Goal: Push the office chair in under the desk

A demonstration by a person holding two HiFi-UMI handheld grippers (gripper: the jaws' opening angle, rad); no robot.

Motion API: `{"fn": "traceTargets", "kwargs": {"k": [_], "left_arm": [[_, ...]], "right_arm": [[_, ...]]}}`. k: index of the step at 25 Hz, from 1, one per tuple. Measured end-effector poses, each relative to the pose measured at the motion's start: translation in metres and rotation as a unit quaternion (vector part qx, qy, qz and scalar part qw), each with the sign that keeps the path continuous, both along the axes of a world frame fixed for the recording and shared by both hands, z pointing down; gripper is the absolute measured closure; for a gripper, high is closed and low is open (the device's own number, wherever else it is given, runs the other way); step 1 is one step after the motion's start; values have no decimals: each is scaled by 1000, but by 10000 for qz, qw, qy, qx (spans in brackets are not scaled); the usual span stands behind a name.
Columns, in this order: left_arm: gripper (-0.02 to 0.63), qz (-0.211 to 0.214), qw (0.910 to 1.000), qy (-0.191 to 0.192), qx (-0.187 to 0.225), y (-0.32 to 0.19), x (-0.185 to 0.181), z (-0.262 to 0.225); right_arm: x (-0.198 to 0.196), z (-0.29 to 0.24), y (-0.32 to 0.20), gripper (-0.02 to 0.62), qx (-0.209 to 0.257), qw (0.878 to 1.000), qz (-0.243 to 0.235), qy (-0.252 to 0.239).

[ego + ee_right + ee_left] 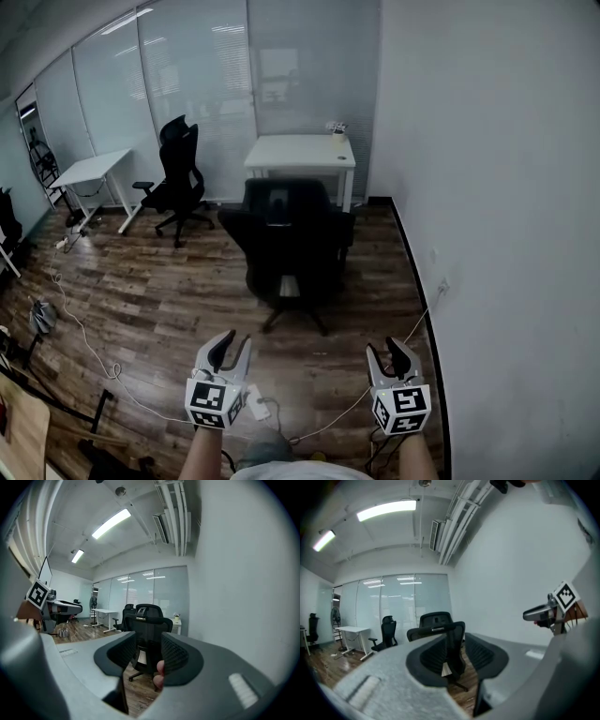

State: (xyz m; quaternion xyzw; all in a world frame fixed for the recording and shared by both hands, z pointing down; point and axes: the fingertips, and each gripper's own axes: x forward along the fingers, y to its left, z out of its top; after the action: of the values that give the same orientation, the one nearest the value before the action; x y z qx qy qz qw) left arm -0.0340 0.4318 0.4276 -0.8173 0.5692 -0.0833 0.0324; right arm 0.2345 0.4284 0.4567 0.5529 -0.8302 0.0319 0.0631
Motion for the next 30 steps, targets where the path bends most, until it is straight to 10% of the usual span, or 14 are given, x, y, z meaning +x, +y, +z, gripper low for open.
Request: {"fn": "traceTargets", "kwargs": {"k": [30], "left_arm": [[488,56,9993,200,-307,-271,-80,42]], "right_arm": [[-75,30,-274,439,-263,9994,-53,202]]}}
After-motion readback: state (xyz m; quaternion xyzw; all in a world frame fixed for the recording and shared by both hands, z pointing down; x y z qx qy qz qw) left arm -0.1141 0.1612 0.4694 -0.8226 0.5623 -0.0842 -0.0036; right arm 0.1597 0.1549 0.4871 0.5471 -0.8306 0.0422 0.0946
